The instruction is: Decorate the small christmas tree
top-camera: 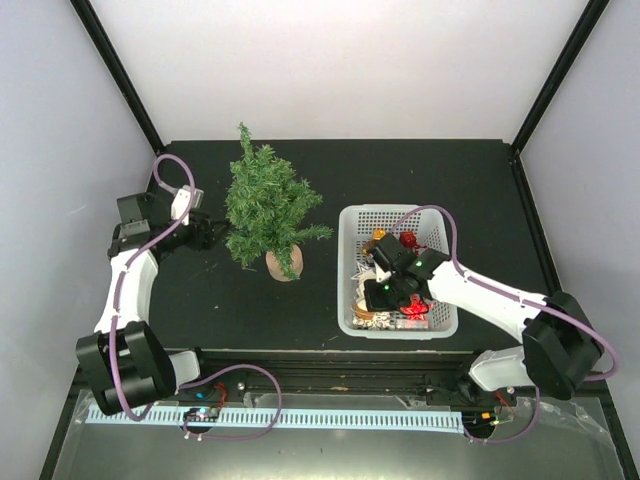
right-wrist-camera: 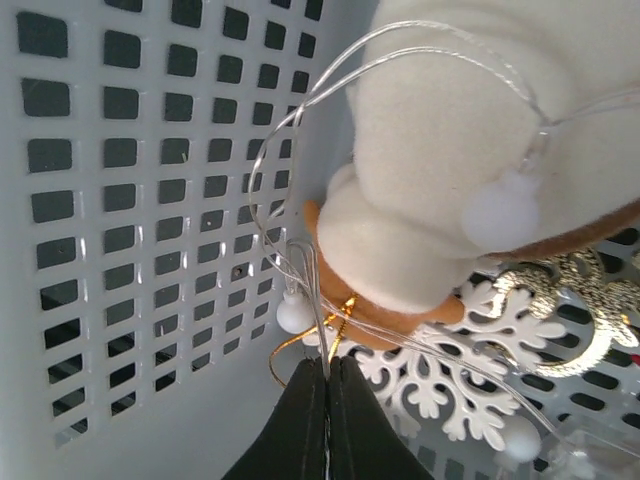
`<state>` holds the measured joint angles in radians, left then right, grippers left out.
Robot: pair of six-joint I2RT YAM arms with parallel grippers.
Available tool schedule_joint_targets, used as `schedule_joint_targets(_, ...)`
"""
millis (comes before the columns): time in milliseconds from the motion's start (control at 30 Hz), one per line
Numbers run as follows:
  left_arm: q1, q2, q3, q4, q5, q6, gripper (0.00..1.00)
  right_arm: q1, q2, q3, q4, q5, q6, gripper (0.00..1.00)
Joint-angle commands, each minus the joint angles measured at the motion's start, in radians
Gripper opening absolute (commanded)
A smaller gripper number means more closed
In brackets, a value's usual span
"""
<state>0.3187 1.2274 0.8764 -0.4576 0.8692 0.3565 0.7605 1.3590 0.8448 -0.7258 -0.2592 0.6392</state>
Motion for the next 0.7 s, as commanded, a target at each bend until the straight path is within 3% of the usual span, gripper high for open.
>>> schedule_joint_targets(0,0.006,-0.068,0.074,-0.040,-0.052,0.016,0.75,-0.005,-0.057,0.037,-0.052,0.089,-0.023,0.01)
schedule_joint_targets(133,0.039,-0.095,0.121,-0.058,-0.126,-0.015,0.75,-0.055,-0.091,0.070,-0.098,0.165,-0.036,0.01)
schedule_joint_targets(300,0.065,-0.159,0.200,-0.171,-0.077,0.050,0.76,-0.070,-0.137,0.233,-0.203,0.257,-0.080,0.01)
schedule_joint_targets(667,0.020,-0.276,0.427,-0.399,0.326,0.114,0.87,-0.069,-0.164,0.749,-0.403,0.311,-0.207,0.01)
